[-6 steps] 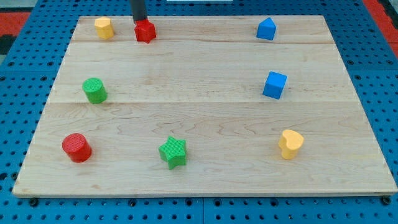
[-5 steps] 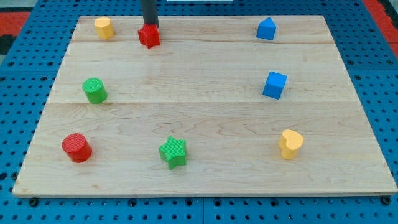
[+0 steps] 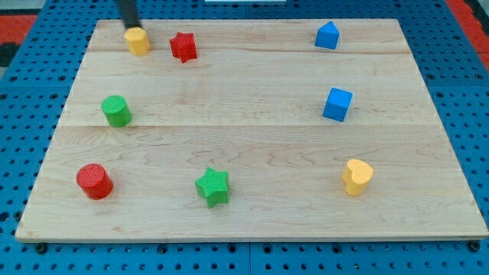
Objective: Push the yellow hexagon into the red star
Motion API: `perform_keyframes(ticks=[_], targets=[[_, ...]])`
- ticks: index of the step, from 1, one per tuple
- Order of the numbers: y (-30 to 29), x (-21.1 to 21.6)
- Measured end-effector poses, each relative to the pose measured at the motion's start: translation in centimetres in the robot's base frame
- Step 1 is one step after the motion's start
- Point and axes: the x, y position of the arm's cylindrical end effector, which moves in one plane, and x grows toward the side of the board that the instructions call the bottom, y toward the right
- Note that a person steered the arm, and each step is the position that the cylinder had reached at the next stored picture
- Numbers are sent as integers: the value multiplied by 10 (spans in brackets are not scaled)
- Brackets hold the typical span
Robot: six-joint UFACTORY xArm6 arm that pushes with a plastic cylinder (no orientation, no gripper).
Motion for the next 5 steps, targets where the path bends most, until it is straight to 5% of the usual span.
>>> perform_keyframes(ticks=[2, 5], targets=[[-64, -9], [5, 57]])
